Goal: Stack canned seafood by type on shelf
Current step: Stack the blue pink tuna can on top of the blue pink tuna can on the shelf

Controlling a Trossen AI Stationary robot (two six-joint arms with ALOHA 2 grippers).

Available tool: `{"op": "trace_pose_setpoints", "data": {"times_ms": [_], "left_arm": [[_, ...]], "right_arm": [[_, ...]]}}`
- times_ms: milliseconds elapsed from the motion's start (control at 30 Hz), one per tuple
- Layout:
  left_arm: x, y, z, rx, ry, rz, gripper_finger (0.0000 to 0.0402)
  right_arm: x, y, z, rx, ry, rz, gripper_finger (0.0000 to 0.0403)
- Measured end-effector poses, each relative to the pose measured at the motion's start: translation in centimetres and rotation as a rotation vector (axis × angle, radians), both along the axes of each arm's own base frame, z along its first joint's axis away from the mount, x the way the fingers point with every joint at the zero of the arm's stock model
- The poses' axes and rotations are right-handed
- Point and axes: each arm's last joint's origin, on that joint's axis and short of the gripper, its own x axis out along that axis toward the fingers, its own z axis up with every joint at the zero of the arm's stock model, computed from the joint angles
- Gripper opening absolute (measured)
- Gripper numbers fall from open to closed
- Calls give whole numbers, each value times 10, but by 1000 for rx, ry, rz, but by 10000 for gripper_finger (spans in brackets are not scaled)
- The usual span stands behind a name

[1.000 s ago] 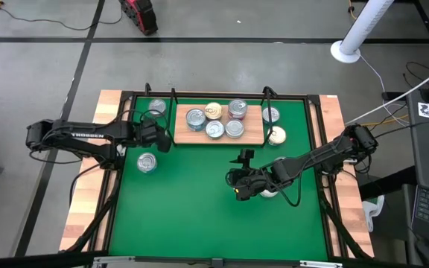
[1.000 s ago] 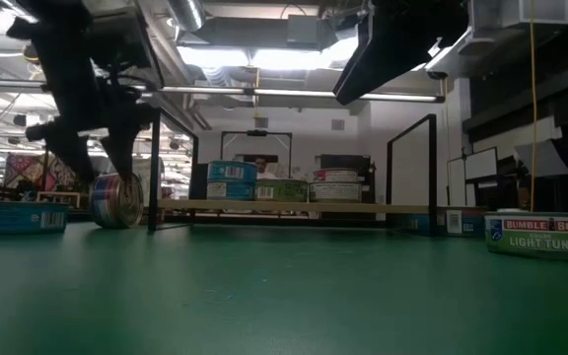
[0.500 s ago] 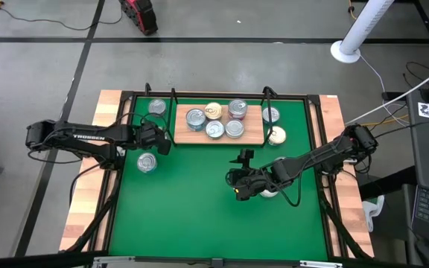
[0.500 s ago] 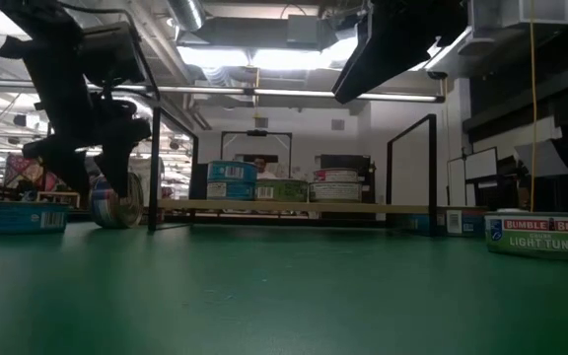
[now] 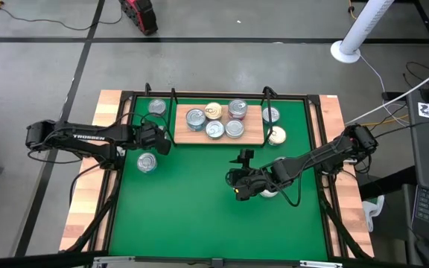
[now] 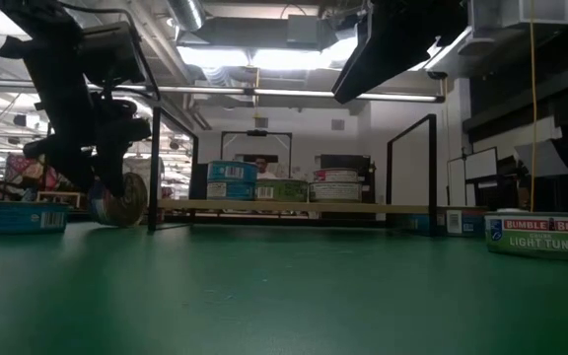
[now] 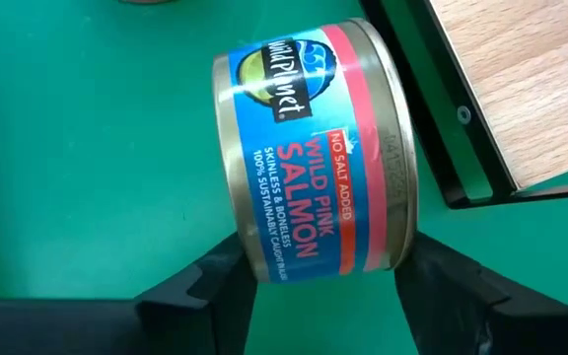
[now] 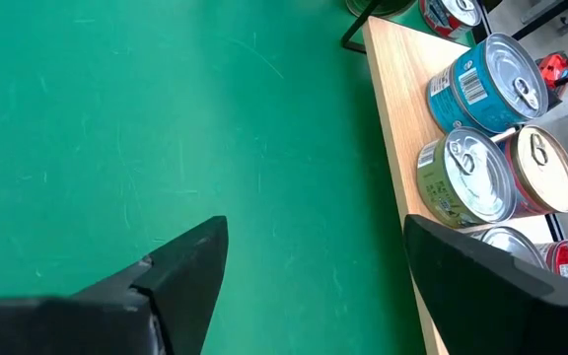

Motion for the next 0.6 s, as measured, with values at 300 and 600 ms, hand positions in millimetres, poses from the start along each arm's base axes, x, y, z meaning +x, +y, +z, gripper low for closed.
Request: {"op": "trace_pose_setpoints", "data": {"times_ms": [300,600], "left_arm": [[-5,-3,5,-81,-47,-7,204],[-31,-12,31,-154,-75,22,201]], "right_arm": [[0,0,0,0,0,0,305],[0,0,0,1,0,1,305]]}}
